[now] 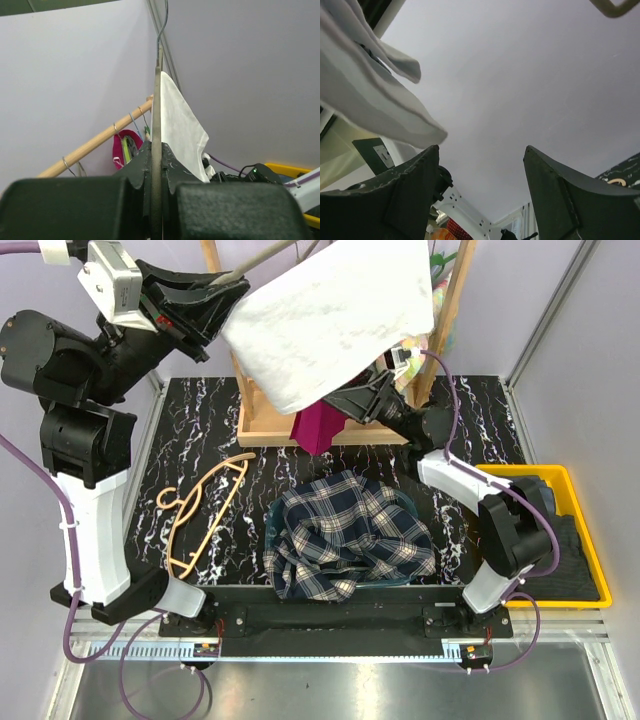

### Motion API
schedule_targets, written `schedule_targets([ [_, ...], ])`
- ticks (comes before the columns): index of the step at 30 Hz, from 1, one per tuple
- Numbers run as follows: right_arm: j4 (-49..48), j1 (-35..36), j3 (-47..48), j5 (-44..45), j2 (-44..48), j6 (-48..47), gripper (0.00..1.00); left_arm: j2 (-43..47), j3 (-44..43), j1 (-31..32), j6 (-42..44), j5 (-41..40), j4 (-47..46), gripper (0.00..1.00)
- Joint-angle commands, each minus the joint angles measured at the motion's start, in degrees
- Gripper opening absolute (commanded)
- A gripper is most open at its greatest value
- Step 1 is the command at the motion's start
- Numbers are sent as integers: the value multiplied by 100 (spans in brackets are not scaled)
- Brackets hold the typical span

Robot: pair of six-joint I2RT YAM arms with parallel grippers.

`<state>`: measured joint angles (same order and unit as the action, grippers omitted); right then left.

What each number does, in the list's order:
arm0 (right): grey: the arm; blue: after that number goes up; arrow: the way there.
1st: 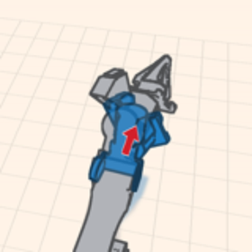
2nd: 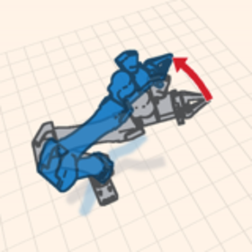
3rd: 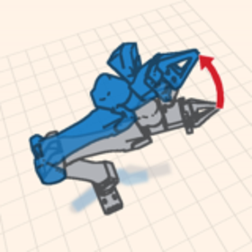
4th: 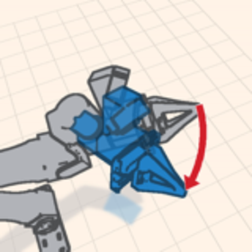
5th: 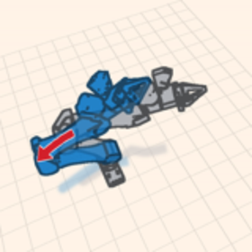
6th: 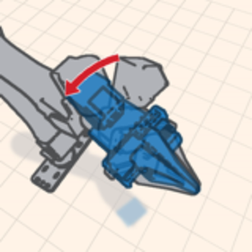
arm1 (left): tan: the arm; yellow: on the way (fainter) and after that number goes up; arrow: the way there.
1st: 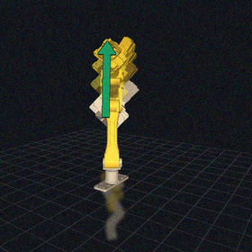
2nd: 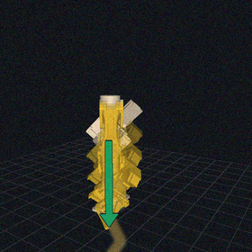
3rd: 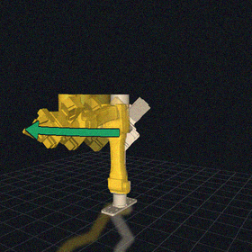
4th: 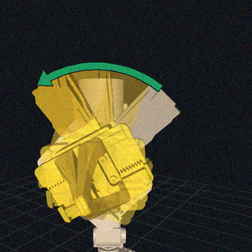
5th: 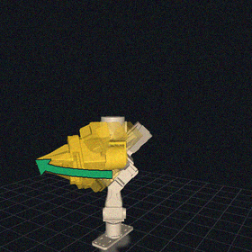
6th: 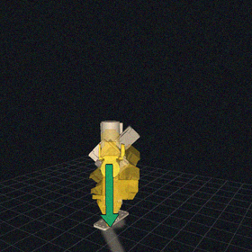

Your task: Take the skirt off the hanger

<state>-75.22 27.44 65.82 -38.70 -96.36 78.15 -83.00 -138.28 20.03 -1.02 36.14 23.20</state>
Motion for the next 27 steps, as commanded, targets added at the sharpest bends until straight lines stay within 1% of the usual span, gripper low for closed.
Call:
schedule_targets([
  [1,-1276,7,-184,-331,547,-431,76,153,-130,27,365,-353,-738,0],
  [3,-1197,7,-289,-349,670,-580,77,170,-50,27,304,-345,-747,0],
  [6,-1152,16,-193,-349,715,-599,77,144,-59,36,146,-336,-791,0],
  [12,-1434,16,167,116,522,-275,77,161,-41,89,119,-389,-791,0],
  [14,-1434,16,229,213,469,-274,77,170,-24,106,-29,-406,-782,0],
  [21,-1434,7,308,398,442,-283,78,232,29,185,-57,-450,-765,0],
  [27,-1434,16,694,705,232,-292,78,284,178,264,-171,-467,-764,0],
])
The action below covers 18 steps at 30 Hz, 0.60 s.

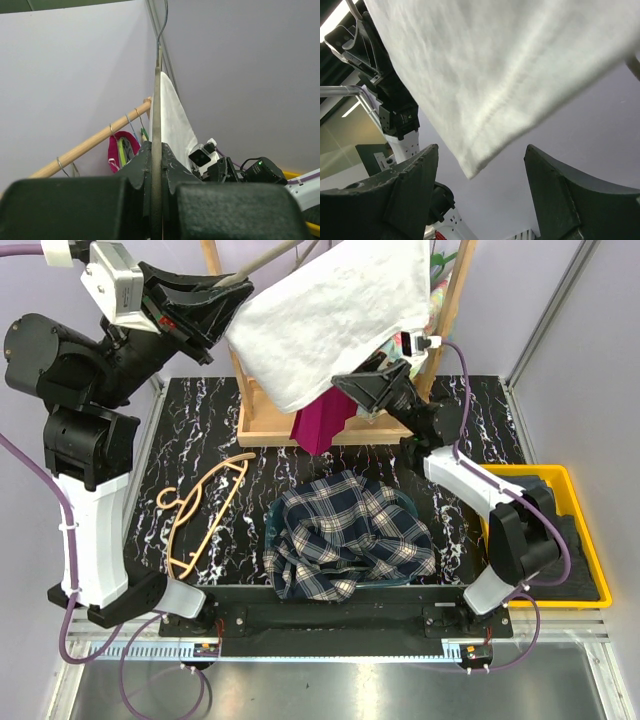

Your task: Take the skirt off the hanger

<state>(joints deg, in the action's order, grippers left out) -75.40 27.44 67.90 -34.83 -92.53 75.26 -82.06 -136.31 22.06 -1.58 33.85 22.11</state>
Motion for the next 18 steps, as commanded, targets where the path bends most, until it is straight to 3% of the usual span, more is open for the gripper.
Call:
schedule_targets([
  [1,-1417,16,705,380,-273,14,77,208,-10,79,-123,-247,-646,0],
  [4,-1425,16,1171,407,-519,199,75,226,52,123,-132,-264,-655,0],
  [7,-1425,16,1331,477,-591,287,65,243,78,140,-123,-282,-655,0],
  [8,-1425,16,1323,468,-582,313,60,269,96,149,-114,-291,-646,0],
  [9,-1425,16,1305,451,-530,322,45,296,148,149,-97,-299,-646,0],
  [12,-1434,16,1086,416,-354,401,23,366,227,149,18,-344,-638,0],
  [18,-1312,-150,-229,19,802,227,11,498,447,149,421,-440,-620,0],
])
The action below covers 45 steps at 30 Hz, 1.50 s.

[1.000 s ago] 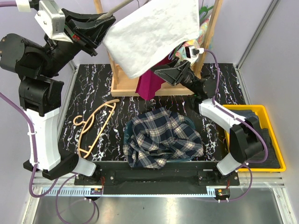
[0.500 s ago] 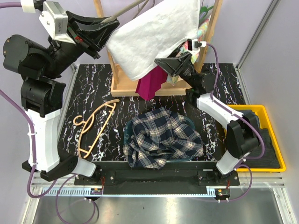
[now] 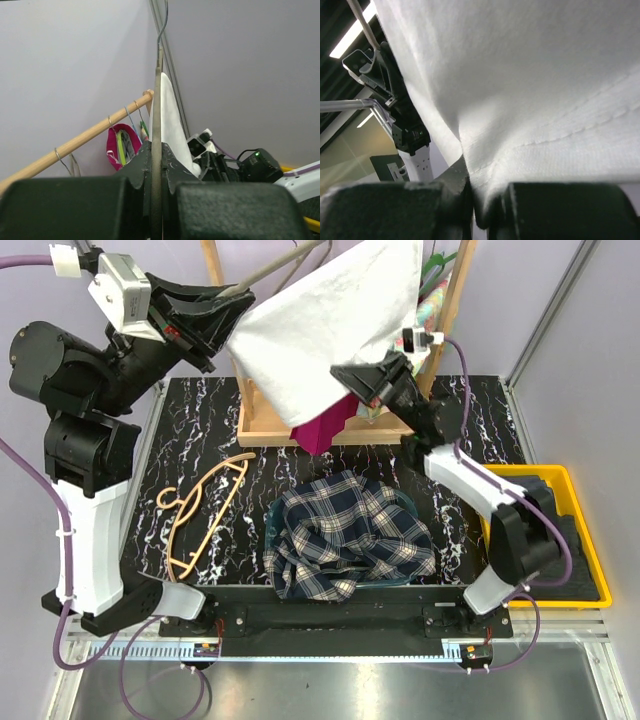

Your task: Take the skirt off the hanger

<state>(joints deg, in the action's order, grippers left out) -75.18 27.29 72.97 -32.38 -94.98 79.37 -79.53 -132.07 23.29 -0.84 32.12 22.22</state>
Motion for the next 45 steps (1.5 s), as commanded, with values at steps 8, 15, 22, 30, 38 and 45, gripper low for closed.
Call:
schedule_targets([
  [8,529,-1067,-1908,-664,2948,-1063,7,175,50,27,954,-469,-719,0],
  [15,4057,-1305,-2375,-762,5143,-3040,4,271,313,-70,1384,-1014,-771,0],
  [22,5592,-1384,-2489,-225,6228,-3946,1,438,638,-430,1561,-1322,-850,0],
  [30,6718,-1384,-2015,188,6782,-4431,0,499,814,-1729,1262,-1041,-1088,0],
  [38,6718,-1384,-1401,171,6388,-4404,0,912,1279,-2320,1157,-672,-1123,0],
  [45,6121,-1384,-1232,-251,5737,-3992,0,1789,2114,-2584,1323,-733,-545,0],
])
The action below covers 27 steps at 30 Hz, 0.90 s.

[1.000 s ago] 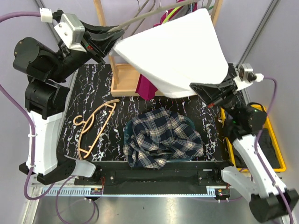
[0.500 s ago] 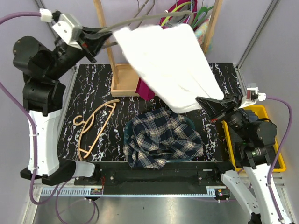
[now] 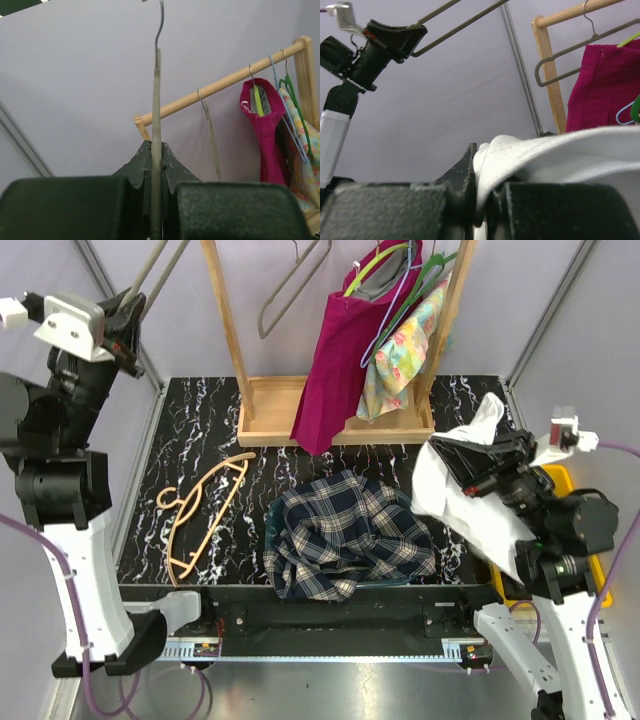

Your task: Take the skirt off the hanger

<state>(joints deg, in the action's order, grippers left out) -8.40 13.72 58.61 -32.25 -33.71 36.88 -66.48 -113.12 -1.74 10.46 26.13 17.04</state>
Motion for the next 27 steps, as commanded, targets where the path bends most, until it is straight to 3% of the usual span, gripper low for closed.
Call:
schedule_targets([
  [1,-609,-27,204,-308,-442,293,0,608,533,-99,246,-187,-8,0],
  [5,-837,-27,212,-501,-688,477,0,1136,1151,-107,404,-800,159,0],
  [7,-952,-27,195,-554,-750,644,0,1417,1432,-107,500,-1521,256,0],
  [9,-1154,-27,168,-642,-847,784,0,1715,1941,-116,755,-2195,457,0],
  [12,-1181,-18,212,-765,-944,750,0,2198,2968,-125,1238,-2524,1079,0],
  [16,-1181,-27,221,-914,-1093,733,0,2832,4620,-116,1520,-2596,1635,0],
  [21,-989,-27,98,-1143,-1269,619,0,3203,6413,-134,1784,-2754,1593,0],
  [27,-198,-36,-297,-1179,-1366,197,0,2457,7023,-143,1968,-1911,1863,0],
])
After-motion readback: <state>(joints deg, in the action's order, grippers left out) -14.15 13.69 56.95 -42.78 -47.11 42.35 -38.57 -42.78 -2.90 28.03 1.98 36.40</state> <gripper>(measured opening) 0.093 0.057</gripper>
